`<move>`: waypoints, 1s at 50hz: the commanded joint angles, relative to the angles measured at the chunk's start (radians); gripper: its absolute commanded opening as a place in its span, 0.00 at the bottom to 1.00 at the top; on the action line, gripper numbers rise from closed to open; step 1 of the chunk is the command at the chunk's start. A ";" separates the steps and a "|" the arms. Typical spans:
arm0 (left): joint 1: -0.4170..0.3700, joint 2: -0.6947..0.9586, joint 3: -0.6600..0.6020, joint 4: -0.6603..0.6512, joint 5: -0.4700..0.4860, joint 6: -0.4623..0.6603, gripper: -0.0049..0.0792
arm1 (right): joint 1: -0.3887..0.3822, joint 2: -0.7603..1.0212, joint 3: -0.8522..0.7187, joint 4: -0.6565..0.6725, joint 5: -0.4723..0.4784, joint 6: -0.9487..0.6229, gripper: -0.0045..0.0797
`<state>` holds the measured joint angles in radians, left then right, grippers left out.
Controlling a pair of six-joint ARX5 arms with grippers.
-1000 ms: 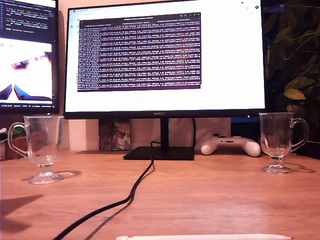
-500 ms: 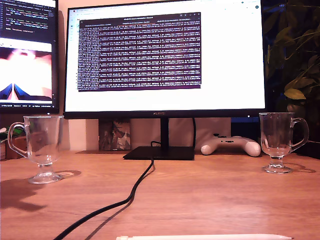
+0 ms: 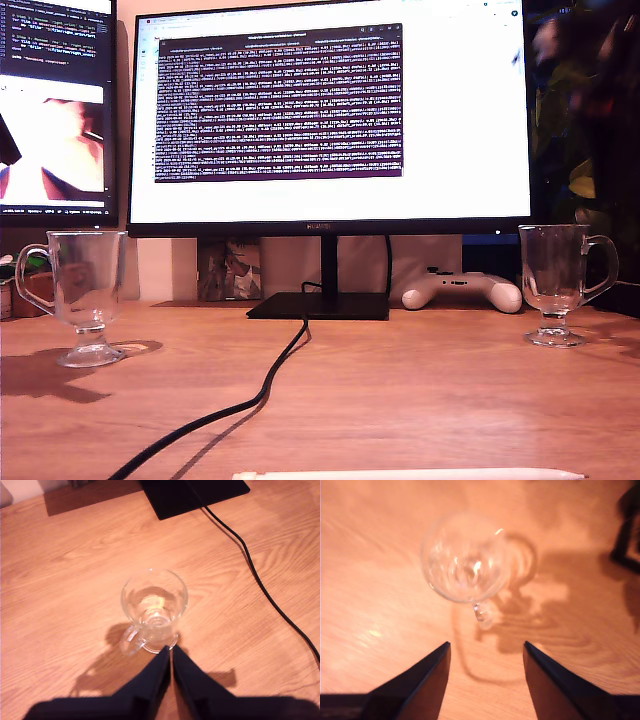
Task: Pick the small glass cups in front of you with each of your hands, and place them behind the white pen
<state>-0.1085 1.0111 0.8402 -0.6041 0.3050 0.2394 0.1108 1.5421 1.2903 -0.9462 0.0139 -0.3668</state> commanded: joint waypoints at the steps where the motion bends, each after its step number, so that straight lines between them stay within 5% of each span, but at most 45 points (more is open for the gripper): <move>1: 0.001 0.010 0.011 0.012 0.000 0.004 0.04 | 0.009 0.018 0.019 0.000 0.012 -0.010 0.54; 50: 0.001 0.010 0.011 0.037 0.000 0.004 0.04 | 0.020 0.149 0.021 0.094 0.041 -0.079 0.49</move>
<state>-0.1085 1.0111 0.8402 -0.5743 0.3050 0.2394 0.1188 1.6627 1.2995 -0.8555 0.0563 -0.4435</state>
